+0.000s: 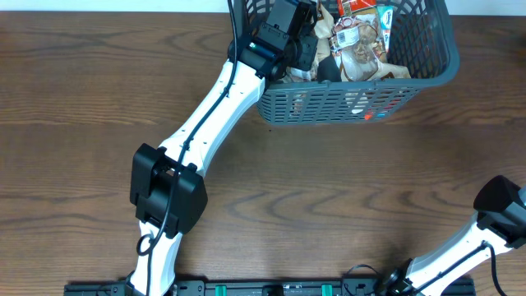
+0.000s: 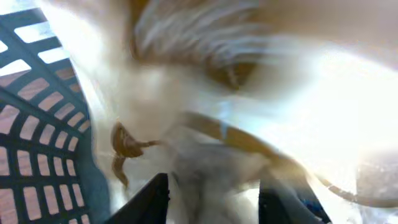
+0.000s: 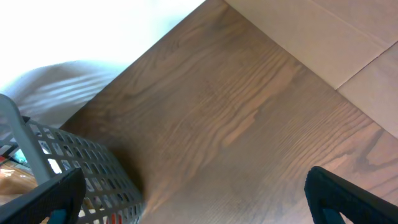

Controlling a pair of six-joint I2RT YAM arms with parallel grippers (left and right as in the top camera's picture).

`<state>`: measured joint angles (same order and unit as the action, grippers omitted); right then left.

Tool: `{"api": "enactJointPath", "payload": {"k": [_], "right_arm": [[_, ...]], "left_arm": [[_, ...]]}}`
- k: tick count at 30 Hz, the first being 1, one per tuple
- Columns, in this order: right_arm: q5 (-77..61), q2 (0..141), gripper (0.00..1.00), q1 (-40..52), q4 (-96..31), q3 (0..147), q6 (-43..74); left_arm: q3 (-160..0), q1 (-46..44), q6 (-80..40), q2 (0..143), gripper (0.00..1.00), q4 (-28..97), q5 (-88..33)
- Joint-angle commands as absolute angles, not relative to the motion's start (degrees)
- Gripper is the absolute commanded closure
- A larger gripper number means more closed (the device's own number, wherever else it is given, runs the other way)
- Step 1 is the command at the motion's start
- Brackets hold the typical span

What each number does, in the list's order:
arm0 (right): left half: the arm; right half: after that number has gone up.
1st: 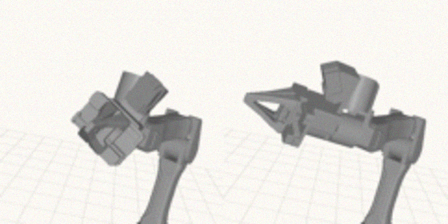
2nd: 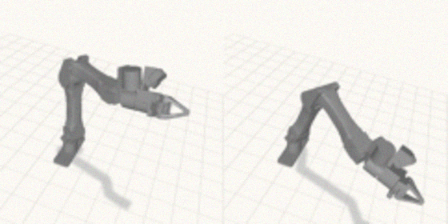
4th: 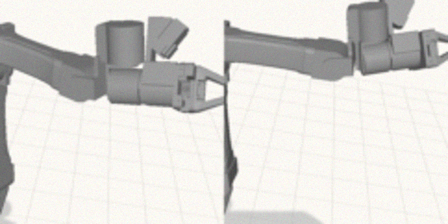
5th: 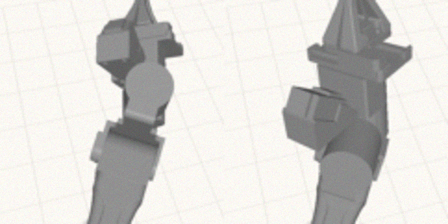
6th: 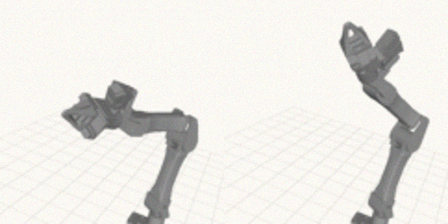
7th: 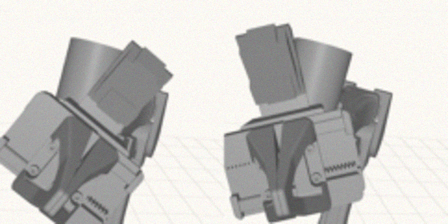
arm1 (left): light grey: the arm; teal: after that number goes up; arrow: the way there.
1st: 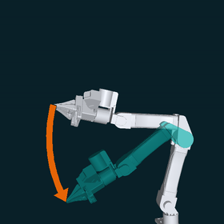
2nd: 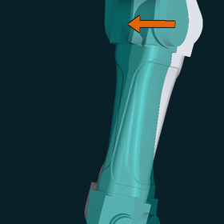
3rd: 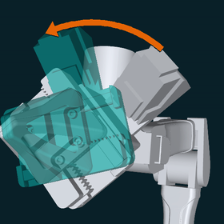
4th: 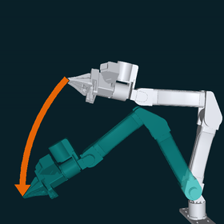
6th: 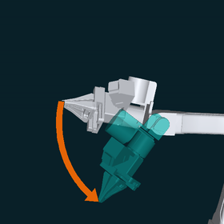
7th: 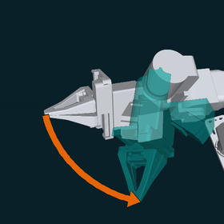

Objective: Pack container
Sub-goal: 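Release the bag and move the left gripper to the teal wipes packet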

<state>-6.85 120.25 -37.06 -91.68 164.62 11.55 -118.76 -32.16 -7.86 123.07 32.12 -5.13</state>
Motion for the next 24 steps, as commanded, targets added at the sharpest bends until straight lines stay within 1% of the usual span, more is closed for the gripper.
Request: {"api": "enactJointPath", "payload": {"k": [1, 6, 8, 13, 16, 19, 24], "right_arm": [[-7.1, 119.4, 0.01, -37.2, -91.8, 165.0, 12.0], [-7.1, 119.4, 0.01, -37.2, -91.8, 165.0, 12.0], [-7.1, 119.4, 0.01, -37.2, -91.8, 165.0, 12.0], [-7.1, 119.4, 0.01, -37.2, -91.8, 165.0, 12.0], [-7.1, 119.4, 0.01, -37.2, -91.8, 165.0, 12.0], [-7.1, 119.4, 0.01, -37.2, -91.8, 165.0, 12.0], [-7.1, 119.4, 0.01, -37.2, -91.8, 165.0, 12.0]], "left_arm": [[-119.3, -32.2, -8.0, 123.1, 0.64, 31.9, -4.5], [-119.3, -32.2, -8.0, 123.1, 0.61, 31.2, -4.5], [-119.3, -32.2, -8.0, 123.0, 0.58, 30.8, -4.5], [-119.4, -31.9, -8.0, 120.9, 0.54, 30.6, -4.5], [-119.4, -31.4, -7.4, 117.5, 0.53, 30.5, -4.4], [-119.4, -30.5, -6.7, 112.4, 0.49, 30.5, -4.4], [-119.4, -29.5, -2.0, 102.5, 0.47, 30.6, -3.0]]}}
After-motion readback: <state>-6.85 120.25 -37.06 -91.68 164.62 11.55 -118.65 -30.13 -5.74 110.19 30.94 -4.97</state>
